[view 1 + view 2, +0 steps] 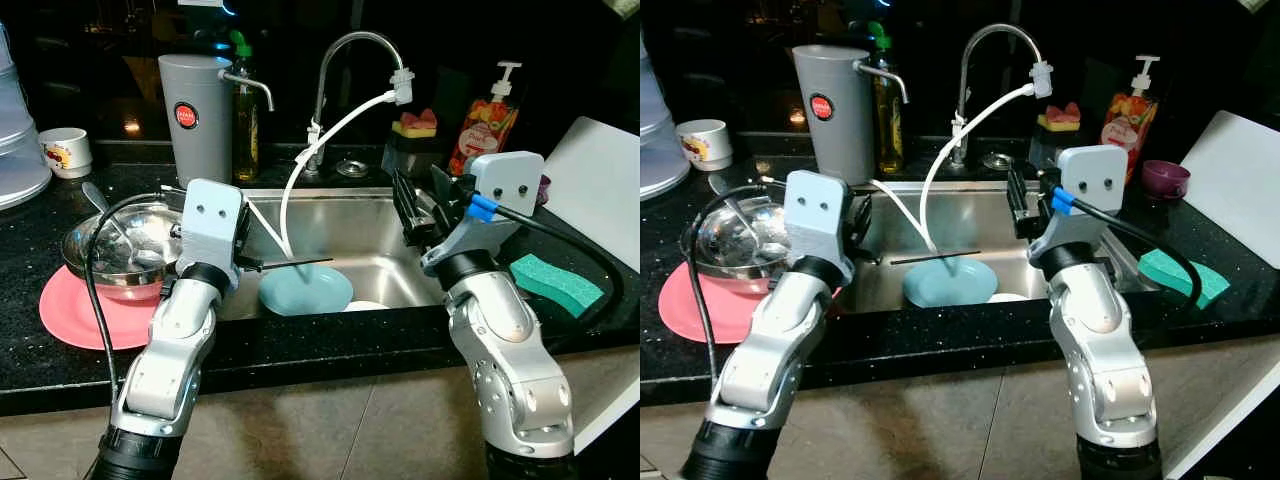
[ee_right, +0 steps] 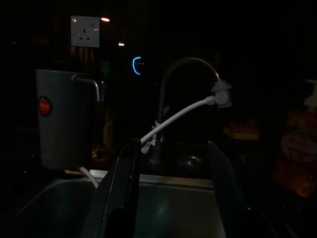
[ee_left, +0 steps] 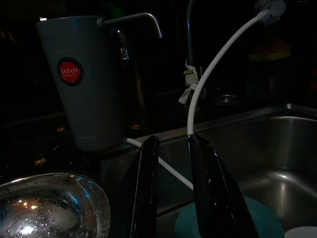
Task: Kitchen organization
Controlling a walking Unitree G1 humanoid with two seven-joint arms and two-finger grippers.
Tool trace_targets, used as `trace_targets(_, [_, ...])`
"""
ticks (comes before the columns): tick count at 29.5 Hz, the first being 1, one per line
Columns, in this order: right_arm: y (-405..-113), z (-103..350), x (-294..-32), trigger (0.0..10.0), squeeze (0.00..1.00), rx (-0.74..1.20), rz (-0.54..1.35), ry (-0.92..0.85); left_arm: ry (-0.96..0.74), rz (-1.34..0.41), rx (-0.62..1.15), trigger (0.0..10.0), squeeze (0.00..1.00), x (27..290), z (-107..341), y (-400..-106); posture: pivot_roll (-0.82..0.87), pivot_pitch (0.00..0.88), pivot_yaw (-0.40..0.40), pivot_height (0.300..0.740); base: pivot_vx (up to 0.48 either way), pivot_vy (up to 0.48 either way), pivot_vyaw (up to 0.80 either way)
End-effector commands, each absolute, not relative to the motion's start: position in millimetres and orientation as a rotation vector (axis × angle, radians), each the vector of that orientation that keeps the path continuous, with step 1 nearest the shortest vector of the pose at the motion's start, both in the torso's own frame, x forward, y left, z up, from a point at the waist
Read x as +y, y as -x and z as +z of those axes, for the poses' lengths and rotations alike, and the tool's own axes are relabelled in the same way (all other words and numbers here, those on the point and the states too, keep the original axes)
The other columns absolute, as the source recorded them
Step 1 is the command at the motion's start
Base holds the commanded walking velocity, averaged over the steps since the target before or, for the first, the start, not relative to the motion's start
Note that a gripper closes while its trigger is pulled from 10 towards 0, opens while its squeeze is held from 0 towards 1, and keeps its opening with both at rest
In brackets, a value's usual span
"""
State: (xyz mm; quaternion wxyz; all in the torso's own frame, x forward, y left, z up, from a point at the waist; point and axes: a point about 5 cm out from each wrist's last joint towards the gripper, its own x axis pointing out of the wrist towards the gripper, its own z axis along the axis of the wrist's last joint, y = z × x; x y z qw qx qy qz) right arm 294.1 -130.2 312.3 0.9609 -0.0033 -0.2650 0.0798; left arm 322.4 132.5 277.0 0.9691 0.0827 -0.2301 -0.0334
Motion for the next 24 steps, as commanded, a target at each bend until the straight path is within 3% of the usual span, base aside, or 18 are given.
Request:
trace_targets(1, [-291.7,311.5,-132.3,10.0,0.00,-0.536,0.150,0.010,-0.179,-0.079,-0.475,10.0,0.00,128.5,278.5,-322.9,0.03,0.089,-0.071,0.740,0.000,0.000,0.00])
trace_targets(24, [-294.5,314.3,-132.2,10.0,0.00,-0.546,0.163,0.019,-0.170,-0.077,-0.487,10.0,0.00,125.1,279.0,-323.1,0.04,0.067,-0.089,0.740,0.000,0.000,0.00])
